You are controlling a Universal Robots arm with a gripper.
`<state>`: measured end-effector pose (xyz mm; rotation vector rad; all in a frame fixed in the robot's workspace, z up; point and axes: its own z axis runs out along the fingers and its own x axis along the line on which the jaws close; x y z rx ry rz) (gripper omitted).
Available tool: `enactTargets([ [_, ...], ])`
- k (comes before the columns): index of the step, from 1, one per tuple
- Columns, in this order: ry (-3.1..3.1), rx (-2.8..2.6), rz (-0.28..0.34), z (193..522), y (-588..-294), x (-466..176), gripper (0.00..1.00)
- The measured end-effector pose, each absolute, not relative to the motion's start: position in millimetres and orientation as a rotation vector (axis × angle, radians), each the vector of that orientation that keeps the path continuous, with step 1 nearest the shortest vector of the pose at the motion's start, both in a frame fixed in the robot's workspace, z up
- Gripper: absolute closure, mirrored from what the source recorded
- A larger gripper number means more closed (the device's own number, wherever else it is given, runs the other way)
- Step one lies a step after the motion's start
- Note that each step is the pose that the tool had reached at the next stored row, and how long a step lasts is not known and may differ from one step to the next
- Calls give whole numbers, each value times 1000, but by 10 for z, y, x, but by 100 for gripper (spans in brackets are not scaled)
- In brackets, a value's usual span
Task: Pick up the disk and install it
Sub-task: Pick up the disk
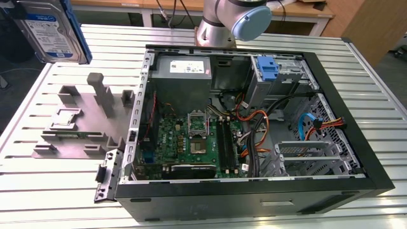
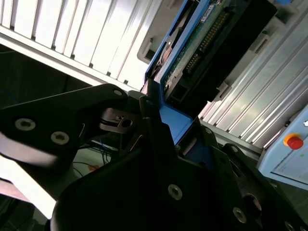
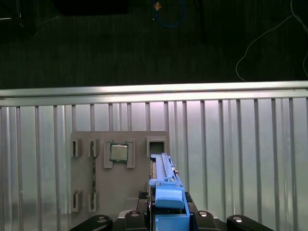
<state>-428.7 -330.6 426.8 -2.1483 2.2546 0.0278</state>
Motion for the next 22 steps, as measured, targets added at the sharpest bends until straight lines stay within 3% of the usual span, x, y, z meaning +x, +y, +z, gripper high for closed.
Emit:
enactTargets([
  [22,2255,-2148,28,4458,-3306,-4287,63],
])
